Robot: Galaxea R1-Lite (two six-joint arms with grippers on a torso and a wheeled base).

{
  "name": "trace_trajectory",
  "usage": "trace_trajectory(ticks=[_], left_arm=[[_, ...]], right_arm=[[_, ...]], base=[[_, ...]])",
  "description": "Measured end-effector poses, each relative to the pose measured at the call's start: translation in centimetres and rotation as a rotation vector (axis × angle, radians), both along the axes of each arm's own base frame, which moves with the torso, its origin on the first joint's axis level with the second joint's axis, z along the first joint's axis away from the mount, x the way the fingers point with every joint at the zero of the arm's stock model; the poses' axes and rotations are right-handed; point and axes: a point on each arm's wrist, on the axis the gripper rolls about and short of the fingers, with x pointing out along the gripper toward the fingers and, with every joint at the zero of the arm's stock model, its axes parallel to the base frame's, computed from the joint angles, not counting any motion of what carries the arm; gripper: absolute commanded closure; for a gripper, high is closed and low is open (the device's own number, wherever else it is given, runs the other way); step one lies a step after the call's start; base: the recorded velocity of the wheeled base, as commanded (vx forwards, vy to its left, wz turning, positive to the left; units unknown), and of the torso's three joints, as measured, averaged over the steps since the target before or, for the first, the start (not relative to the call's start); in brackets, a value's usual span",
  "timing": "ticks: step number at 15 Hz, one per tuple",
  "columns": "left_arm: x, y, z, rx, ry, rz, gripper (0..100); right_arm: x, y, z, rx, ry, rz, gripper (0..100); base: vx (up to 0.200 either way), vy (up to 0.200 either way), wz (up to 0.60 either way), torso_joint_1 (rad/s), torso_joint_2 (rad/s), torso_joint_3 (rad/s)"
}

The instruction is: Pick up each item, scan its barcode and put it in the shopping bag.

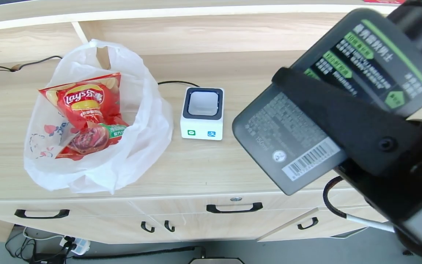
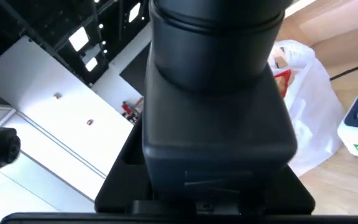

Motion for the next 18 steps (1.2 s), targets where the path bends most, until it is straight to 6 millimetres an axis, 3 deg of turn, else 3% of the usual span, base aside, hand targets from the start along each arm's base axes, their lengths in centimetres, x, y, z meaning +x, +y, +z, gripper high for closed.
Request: trace_trajectory(ticks=[3,6,10,18], left_arm=[[0.0,0.0,0.0,0.000,0.000,0.000,0],[0.0,0.0,0.0,-0.001,0.002,0.000,0],[0.0,0.0,0.0,-0.001,0.001,0.001,0],[0.0,0.0,0.0,-0.003,0.002,0.001,0]], right_arm=[[3.1,-1.7,-1.8,-0.280,-0.139,-0.273,100],[5.3,-3.8,-3.3,-0.425,-0.175,-0.445,100],[6.4,-5.4,-3.9,-0.442,-0.135,-0.531,100],[7.1,-6.1,-3.7,-0.445,-0.127,-0.569,100]], base=[[-0.133,0.000,0.00,0.005,0.00,0.003],[0.000,0.067,0.00,-0.011,-0.01,0.004],[0.000,0.200,0.00,0.013,0.01,0.004],[0.000,0.200,0.00,0.001,0.00,0.002]])
